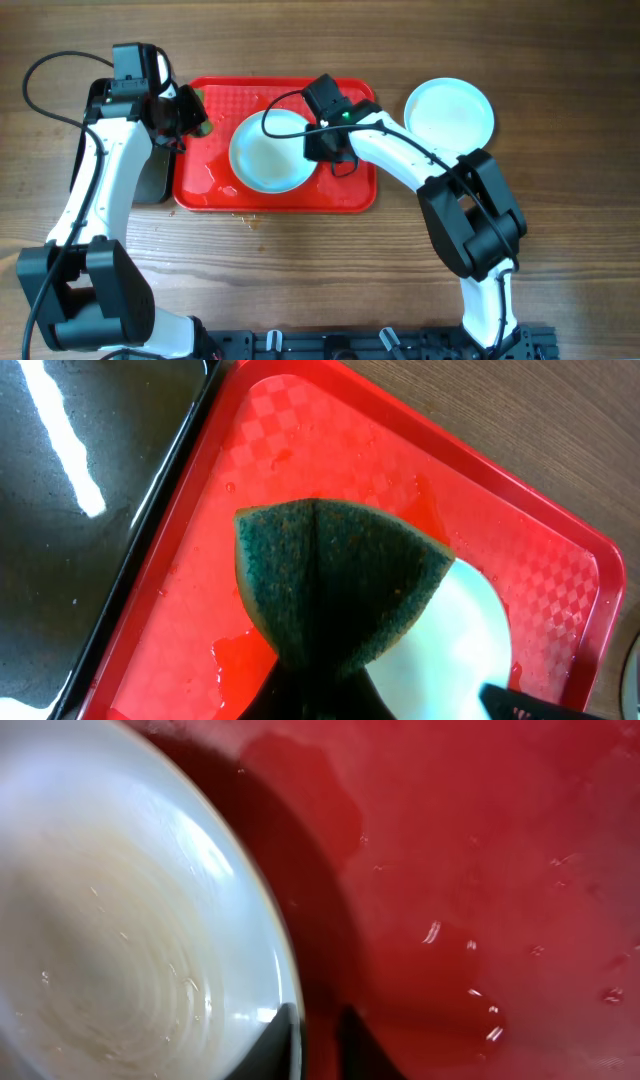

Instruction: Clean dirty plates on tray and stack at the side

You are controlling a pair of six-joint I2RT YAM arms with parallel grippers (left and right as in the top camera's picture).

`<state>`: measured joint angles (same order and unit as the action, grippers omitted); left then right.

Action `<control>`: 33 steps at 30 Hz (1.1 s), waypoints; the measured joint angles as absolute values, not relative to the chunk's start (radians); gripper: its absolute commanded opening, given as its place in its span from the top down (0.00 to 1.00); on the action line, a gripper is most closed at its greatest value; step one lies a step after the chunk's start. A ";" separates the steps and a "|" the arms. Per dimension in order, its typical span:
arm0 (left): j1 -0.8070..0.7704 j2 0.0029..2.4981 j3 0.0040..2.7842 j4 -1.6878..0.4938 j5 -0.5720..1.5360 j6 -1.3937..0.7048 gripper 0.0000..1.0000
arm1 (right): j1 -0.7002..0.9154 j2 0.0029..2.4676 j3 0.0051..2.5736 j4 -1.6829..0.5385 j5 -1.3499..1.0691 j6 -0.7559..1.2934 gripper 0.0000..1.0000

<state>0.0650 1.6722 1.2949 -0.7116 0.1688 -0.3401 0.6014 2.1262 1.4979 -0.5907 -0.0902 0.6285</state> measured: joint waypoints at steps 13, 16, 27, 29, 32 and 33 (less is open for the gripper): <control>0.065 1.672 1.295 -0.711 0.168 -0.340 0.96 | 0.598 2.224 1.500 -0.141 -0.078 0.258 0.62; 0.065 1.672 1.295 -0.712 0.168 -0.340 0.96 | 0.598 2.249 1.506 -0.131 -0.073 0.238 0.94; 0.065 1.672 1.293 -0.708 0.168 -0.344 0.96 | 0.598 2.230 1.536 -0.323 -0.067 0.696 0.96; 0.056 1.676 1.277 -0.689 0.168 -0.354 0.96 | 0.598 2.227 1.536 -0.336 -0.084 0.730 0.96; 0.003 1.737 1.238 -0.603 0.164 -0.359 0.96 | 0.594 2.227 1.536 -0.336 -0.097 0.741 0.96; -0.017 1.771 1.231 -0.568 0.165 -0.359 0.96 | 0.594 2.227 1.536 -0.337 -0.097 0.741 0.96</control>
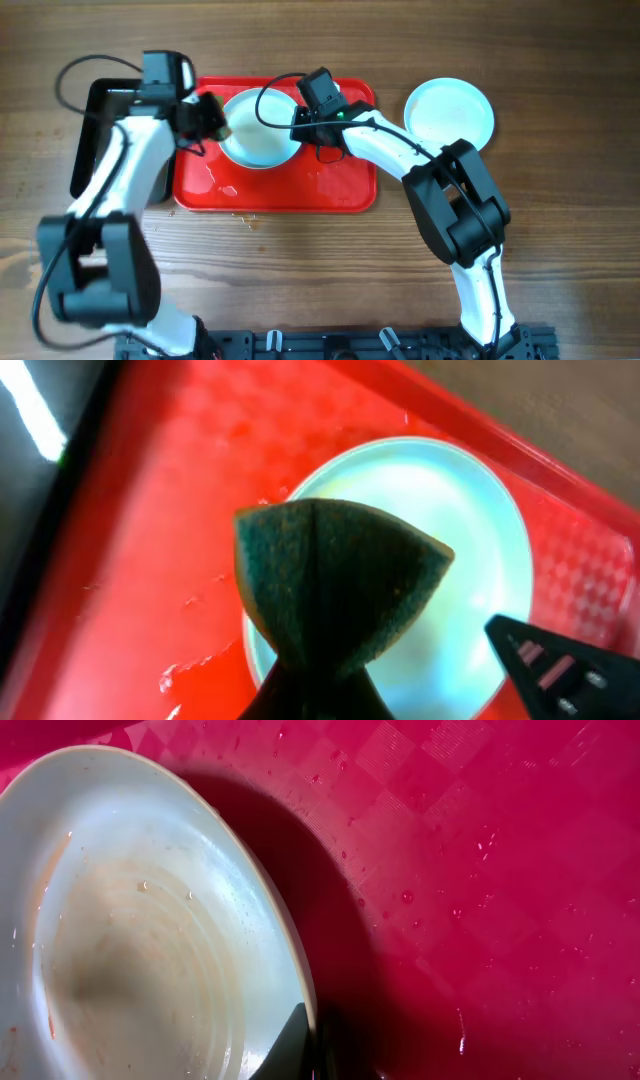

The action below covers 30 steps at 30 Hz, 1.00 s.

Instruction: Clean dirty plates on tray and stack at the side

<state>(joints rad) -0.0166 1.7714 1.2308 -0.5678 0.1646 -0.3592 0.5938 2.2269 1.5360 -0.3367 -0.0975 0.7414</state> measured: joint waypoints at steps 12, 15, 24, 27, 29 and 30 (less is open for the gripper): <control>-0.073 1.963 1.228 -0.508 0.081 -0.182 0.96 | 0.594 2.227 1.536 -0.336 -0.109 0.741 0.96; -0.077 1.974 1.225 -0.416 0.036 -0.147 0.96 | 0.595 2.227 1.536 -0.336 -0.112 0.752 0.96; -0.084 2.041 1.235 -0.200 0.025 -0.122 0.96 | 0.593 2.227 1.536 -0.329 -0.111 0.763 0.96; -0.083 2.046 1.239 -0.193 0.103 -0.121 0.96 | 0.588 2.227 1.536 -0.330 -0.103 0.763 0.96; -0.084 2.050 1.242 -0.189 0.177 -0.123 0.96 | 0.581 2.227 1.536 -0.332 -0.101 0.763 0.96; -0.084 2.055 1.248 -0.190 0.227 -0.125 0.96 | 0.579 2.227 1.536 -0.332 -0.100 0.763 0.96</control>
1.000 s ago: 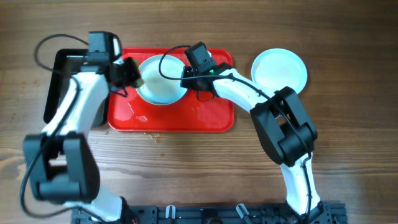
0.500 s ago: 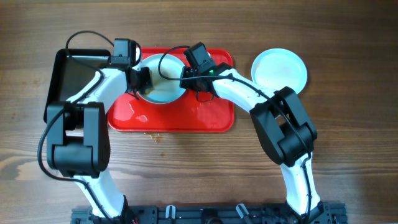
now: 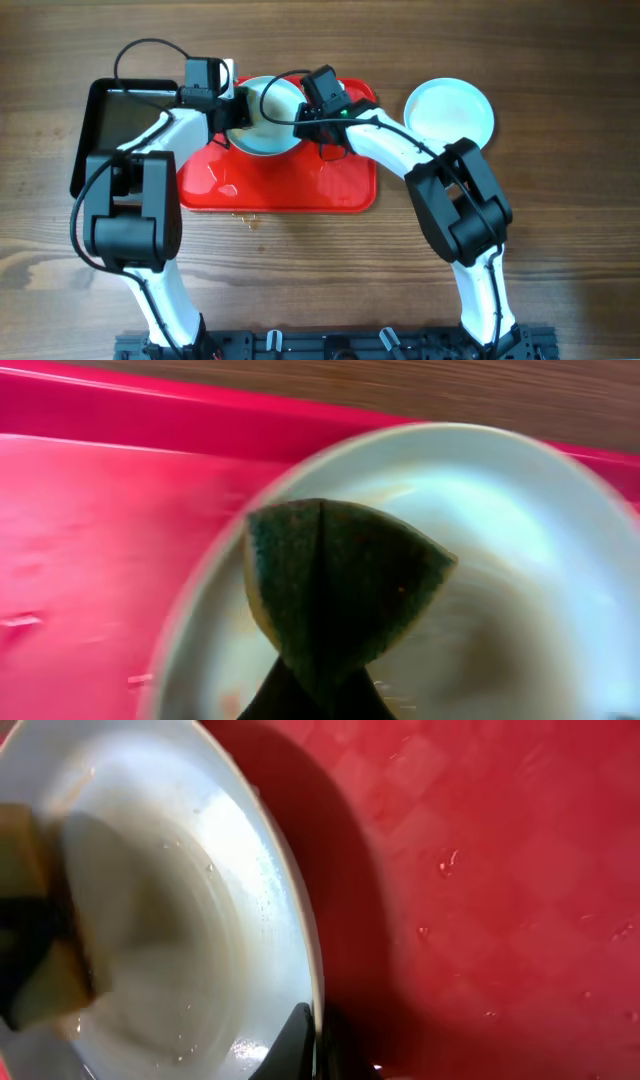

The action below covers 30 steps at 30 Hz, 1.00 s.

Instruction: Clean dirty plates on tray and stack at the side

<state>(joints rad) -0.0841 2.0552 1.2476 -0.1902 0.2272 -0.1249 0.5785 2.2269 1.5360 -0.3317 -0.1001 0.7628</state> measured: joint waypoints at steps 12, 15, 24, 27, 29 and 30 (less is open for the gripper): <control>-0.069 2.045 1.457 -0.540 0.373 -0.243 0.96 | 0.580 2.227 1.536 -0.332 -0.100 0.733 0.96; -0.019 1.931 1.482 -0.649 0.249 -0.279 0.96 | 0.580 2.227 1.536 -0.333 -0.116 0.728 0.96; 0.056 1.832 1.504 -0.817 0.097 -0.307 0.96 | 0.587 2.227 1.534 -0.328 -0.153 0.688 0.96; 0.056 1.832 1.504 -0.825 0.094 -0.307 0.96 | 0.587 2.227 1.532 -0.328 -0.187 0.673 0.96; 0.056 1.832 1.504 -0.834 0.093 -0.306 0.96 | 0.583 2.225 1.531 -0.338 -0.205 0.656 0.96; 0.056 1.832 1.504 -0.835 0.094 -0.307 0.96 | 0.580 2.219 1.530 -0.354 -0.205 0.649 0.96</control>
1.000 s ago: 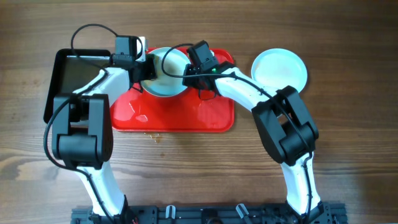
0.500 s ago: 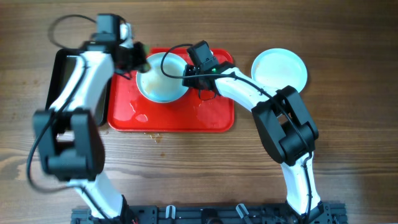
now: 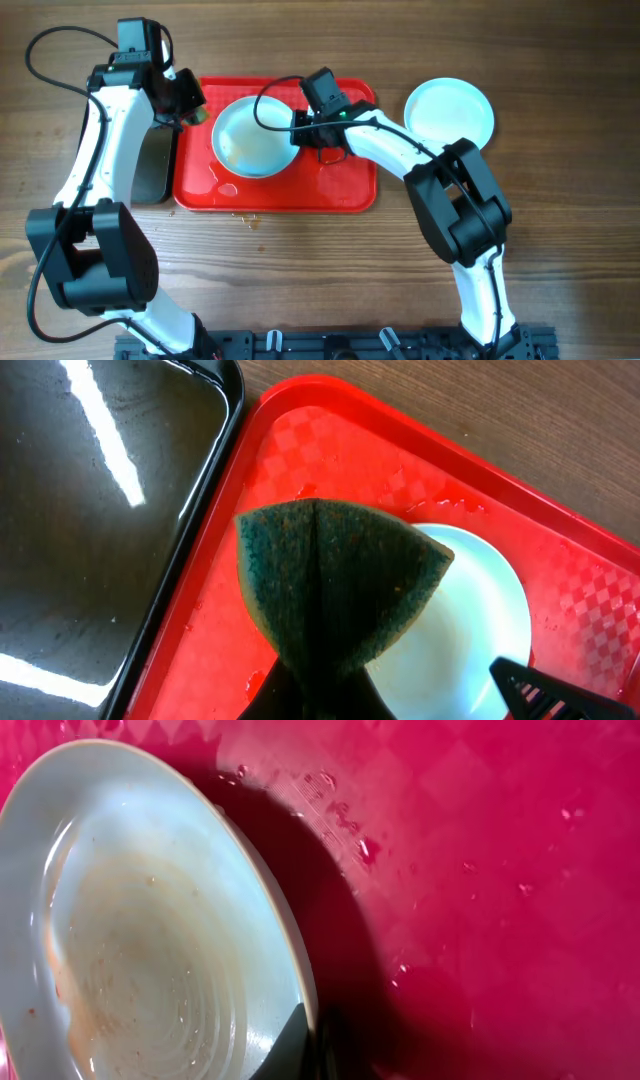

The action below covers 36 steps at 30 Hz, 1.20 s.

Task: Clean dirty plates on tray and stack at the side
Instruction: 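Lift the third plate with the right gripper, stack it on the right pile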

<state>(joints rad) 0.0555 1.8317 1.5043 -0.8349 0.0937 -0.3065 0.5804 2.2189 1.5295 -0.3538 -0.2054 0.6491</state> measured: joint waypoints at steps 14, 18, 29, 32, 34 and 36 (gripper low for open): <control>0.056 1.832 1.504 -0.835 0.093 -0.307 0.96 | 0.726 1.909 1.500 -0.485 0.869 0.199 0.96; 0.056 1.832 1.504 -0.835 0.090 -0.307 0.96 | 0.821 1.909 1.500 -0.481 1.161 0.153 0.96; 0.056 1.832 1.504 -0.835 0.090 -0.307 0.96 | 0.863 1.909 1.500 -0.468 1.330 0.118 0.96; 0.056 1.832 1.504 -0.835 0.090 -0.307 0.96 | 0.863 1.909 1.500 -0.467 1.275 0.098 0.96; 0.056 1.832 1.504 -0.835 0.090 -0.307 0.96 | 0.860 1.909 1.500 -0.490 1.121 0.076 0.96; 0.056 1.832 1.504 -0.836 0.090 -0.307 0.96 | 0.854 1.909 1.500 -0.519 0.976 0.072 0.96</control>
<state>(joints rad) 0.0555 1.8317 1.5043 -0.8356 0.0898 -0.3065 0.8543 1.9091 1.5002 -0.5194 0.9756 0.0719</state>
